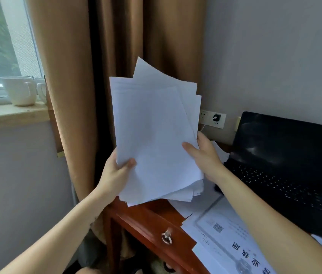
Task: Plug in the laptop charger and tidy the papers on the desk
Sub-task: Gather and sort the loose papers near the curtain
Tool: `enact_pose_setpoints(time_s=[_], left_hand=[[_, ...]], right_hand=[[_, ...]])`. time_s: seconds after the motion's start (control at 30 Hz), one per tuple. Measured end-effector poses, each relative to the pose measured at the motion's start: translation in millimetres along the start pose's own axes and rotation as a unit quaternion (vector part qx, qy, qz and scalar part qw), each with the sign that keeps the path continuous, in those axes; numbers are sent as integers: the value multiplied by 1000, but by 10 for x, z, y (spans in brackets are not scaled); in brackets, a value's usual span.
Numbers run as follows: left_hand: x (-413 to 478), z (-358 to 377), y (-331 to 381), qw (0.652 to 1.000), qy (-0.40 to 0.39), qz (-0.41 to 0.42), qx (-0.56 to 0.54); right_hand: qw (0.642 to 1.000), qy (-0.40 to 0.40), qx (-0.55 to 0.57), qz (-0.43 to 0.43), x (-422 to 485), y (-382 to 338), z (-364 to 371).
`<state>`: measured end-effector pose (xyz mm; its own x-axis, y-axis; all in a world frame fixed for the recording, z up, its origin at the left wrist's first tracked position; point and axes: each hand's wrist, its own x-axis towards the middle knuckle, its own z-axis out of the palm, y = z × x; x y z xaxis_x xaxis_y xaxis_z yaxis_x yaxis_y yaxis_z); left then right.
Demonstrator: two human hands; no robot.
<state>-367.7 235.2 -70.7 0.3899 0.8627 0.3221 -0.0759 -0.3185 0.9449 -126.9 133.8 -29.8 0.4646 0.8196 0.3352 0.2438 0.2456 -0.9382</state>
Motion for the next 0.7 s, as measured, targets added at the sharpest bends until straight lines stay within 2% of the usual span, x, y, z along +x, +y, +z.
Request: enact_pose_setpoints(time_s=[0.17, 0.27, 0.4, 0.57, 0.7], left_hand=[[337, 433, 165, 998, 38, 10, -45], [395, 629, 138, 997, 27, -26, -68], [376, 738, 81, 995, 0, -60, -73], [433, 730, 308, 996, 24, 6, -85], [537, 740, 534, 993, 42, 43, -106]], right_hand=[[990, 109, -39, -81, -18, -243, -171], [984, 156, -42, -72, -152, -137, -266], [985, 166, -21, -30, -314, 42, -355], [978, 193, 3, -76, -269, -103, -323], [973, 197, -18, -115, -182, -246, -232]])
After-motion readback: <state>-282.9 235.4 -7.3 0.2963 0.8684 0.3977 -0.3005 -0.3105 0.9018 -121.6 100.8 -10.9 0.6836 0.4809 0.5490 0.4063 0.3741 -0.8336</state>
